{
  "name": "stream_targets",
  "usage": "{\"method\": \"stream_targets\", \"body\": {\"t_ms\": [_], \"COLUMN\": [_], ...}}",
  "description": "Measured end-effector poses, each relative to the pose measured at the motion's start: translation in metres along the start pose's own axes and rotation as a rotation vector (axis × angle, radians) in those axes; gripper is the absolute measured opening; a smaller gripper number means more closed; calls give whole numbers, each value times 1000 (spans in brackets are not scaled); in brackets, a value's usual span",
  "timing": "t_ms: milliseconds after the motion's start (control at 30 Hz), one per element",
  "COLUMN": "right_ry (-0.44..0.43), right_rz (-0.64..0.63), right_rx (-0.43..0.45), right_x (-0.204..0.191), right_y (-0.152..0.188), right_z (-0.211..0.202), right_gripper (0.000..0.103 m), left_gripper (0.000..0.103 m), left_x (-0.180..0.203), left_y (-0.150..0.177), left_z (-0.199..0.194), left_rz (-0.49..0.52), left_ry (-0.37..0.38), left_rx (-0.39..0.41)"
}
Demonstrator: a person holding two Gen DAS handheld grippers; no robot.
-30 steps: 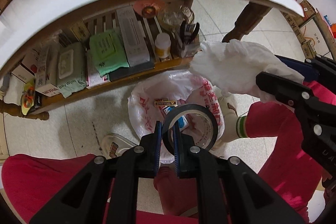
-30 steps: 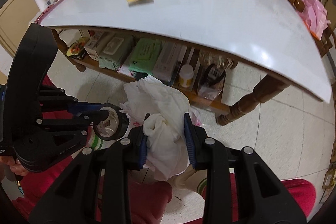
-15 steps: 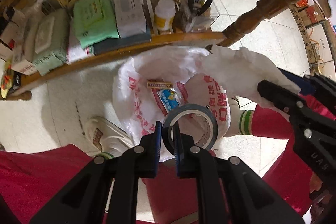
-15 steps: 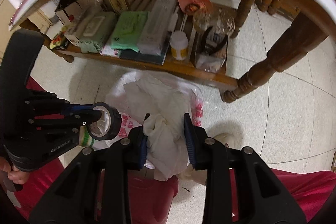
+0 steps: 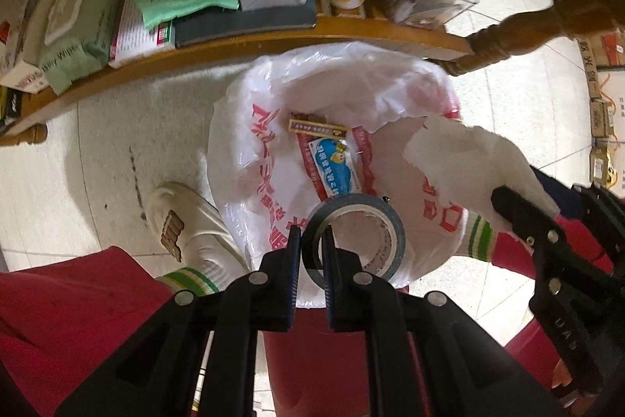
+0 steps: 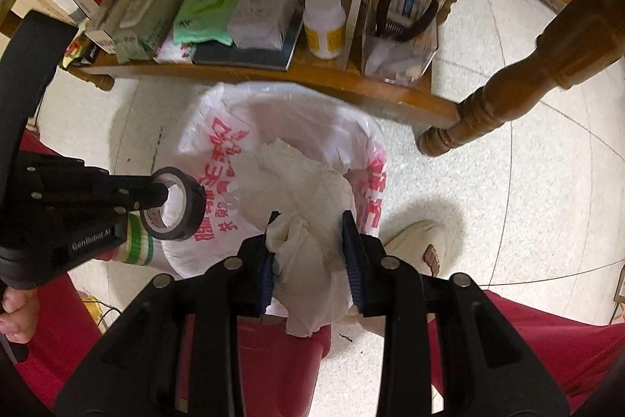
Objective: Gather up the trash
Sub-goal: 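Lower the tape roll and tissue into the bag and open both tools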
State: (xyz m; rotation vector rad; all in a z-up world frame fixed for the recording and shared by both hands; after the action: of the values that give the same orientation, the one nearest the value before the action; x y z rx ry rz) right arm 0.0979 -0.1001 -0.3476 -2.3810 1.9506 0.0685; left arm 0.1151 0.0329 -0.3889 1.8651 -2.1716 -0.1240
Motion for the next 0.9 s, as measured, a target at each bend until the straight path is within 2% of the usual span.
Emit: {"method": "stream_targets", "body": {"t_ms": [400, 500, 600, 700, 733, 867, 900], "right_ry": [-27, -46, -44, -57, -57, -58, -57], "right_rz": [4, 3, 6, 13, 13, 10, 10], "right_rx": [-93, -94, -94, -101, -101, -100, -98], "right_x": [-5, -5, -5, -5, -4, -5, -5], "right_y": [-2, -2, -2, -3, -4, -5, -5], "right_z": [39, 40, 40, 41, 41, 41, 41], "right_gripper": [31, 38, 39, 39, 39, 41, 45], "left_gripper": [12, 13, 25, 31, 37, 45, 46], "left_x": [-7, -8, -7, -7, -7, -7, -6], "left_y": [-11, -12, -12, -12, -12, -12, -11], "left_z": [26, 29, 30, 30, 30, 28, 28], "left_rz": [-31, -32, -23, -17, -16, -13, -12], "left_ry": [-4, -13, -18, -25, -29, -30, -31], "left_rx": [-76, -88, -98, -98, -95, -93, -92]}}
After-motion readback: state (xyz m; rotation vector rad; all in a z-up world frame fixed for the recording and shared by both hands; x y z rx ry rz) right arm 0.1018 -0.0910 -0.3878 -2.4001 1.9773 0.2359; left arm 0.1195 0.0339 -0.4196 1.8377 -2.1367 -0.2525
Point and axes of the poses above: each gripper's, at about its wrist camera, not at the fingertips, and z roughly the way its jaws point, x to its right, y to its underside, the point moved 2 cm from there along z, roughly the way its jaws point, and after that the axes turned 7 degrees about -x, right-handed, at the moved point
